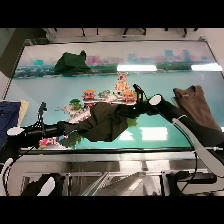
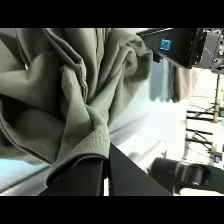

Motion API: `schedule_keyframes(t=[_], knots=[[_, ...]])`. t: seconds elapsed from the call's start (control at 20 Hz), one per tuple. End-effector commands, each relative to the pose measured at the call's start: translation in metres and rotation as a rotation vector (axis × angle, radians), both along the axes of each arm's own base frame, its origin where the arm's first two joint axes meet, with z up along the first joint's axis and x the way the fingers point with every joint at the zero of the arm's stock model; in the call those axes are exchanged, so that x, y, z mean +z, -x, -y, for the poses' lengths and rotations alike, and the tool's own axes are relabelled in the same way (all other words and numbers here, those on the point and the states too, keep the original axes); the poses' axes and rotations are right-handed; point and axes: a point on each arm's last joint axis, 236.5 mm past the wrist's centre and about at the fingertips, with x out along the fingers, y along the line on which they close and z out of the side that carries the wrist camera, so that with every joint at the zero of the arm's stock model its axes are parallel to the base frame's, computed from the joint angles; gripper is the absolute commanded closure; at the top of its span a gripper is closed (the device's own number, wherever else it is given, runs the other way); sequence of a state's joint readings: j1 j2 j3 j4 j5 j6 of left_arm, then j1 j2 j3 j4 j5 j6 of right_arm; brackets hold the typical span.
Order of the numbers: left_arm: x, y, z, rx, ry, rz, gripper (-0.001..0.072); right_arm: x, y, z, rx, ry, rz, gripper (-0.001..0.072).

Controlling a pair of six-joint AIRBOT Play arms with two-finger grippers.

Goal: Fold the shirts.

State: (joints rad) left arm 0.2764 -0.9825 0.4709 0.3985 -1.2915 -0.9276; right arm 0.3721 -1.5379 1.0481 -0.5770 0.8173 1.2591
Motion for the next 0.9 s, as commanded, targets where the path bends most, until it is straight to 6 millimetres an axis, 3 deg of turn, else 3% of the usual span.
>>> schedule_keyframes(t=[0.0,0.05,0.1,0.15,0.3,0.4,0.5,0.65,0.75,0.85], knots=[[-0.006,0.008,0.004,-0.026,0.044,-0.074,0.0693,-0.001,0.017,-0.022,0.078,-0.017,-0.007,0.0093],[-0.009,0.008,0.005,-0.027,0.049,-0.089,0.0693,-0.002,0.02,-0.025,0.094,-0.014,0.0,0.025],[-0.012,0.007,0.004,-0.025,0.052,-0.1,0.0693,-0.003,0.021,-0.026,0.104,-0.007,0.007,0.0573],[-0.014,0.007,0.004,-0.025,0.055,-0.109,0.0693,-0.003,0.019,-0.025,0.096,-0.006,0.013,0.0689],[-0.013,0.003,0.0,-0.034,0.025,-0.092,0.0693,0.015,0.001,-0.006,0.045,-0.022,0.044,0.069],[-0.006,-0.006,-0.012,-0.061,-0.081,-0.022,0.0694,0.047,-0.004,0.015,0.012,-0.059,0.054,0.069],[0.003,-0.021,-0.039,-0.03,-0.215,0.035,0.0694,0.092,-0.003,0.037,-0.01,-0.099,0.099,0.069],[0.018,-0.037,-0.088,0.054,-0.385,0.095,0.0694,0.163,0.009,0.079,-0.064,-0.107,0.21,0.069],[0.037,-0.057,-0.116,0.214,-0.411,0.127,0.0694,0.193,0.026,0.111,-0.114,-0.045,0.271,0.069],[0.058,-0.066,-0.129,0.263,-0.428,0.174,0.0694,0.209,0.046,0.145,-0.163,0.061,0.321,0.069]])
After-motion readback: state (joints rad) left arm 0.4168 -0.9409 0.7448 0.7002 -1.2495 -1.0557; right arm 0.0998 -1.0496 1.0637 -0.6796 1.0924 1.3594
